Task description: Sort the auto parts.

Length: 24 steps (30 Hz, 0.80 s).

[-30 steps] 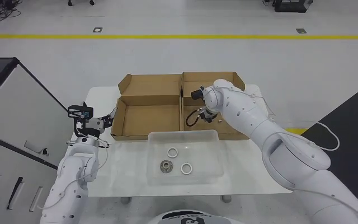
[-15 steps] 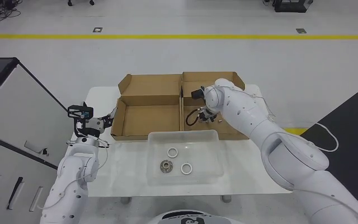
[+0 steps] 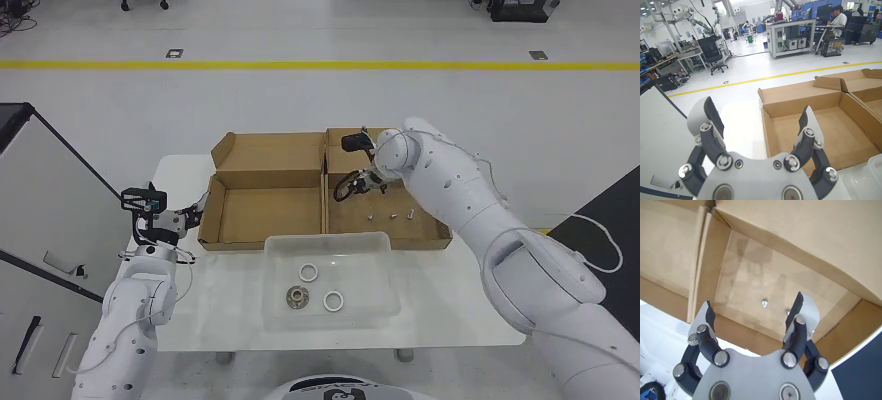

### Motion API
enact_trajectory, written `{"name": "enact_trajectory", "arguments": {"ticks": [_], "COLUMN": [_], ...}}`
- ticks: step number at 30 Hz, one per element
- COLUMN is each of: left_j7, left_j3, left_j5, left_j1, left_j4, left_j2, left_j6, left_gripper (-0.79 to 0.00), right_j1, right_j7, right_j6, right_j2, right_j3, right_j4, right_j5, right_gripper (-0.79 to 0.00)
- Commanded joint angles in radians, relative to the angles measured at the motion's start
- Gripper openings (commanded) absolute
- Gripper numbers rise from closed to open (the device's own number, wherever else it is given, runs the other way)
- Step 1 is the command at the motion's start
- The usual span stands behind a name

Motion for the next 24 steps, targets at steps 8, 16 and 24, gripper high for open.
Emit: {"name": "enact_trajectory", "arguments": {"ticks": [8,16,24], "left_j7": [0.0,0.0,0.0], "left_j3": [0.0,0.0,0.0], "left_j5": [0.0,0.0,0.0], "left_j1": [0.0,0.0,0.0], "left_j4": [0.0,0.0,0.0], "left_j2": [0.0,0.0,0.0], "left_j6": [0.0,0.0,0.0], "left_gripper": [0.0,0.0,0.0], "right_j1": [-0.075,-0.224,-0.369], "right_j7": [0.076,0.187,0.295], "right_j6": [-0.046,-0.089,-0.131], "right_j2": [0.084,0.157,0.202], "right_j3": [0.188,0.393,0.581], "right_j4": [-0.246,-0.513,-0.657], "right_j5": [0.081,0.217,0.507], "right_gripper": [0.0,0.0,0.0]}}
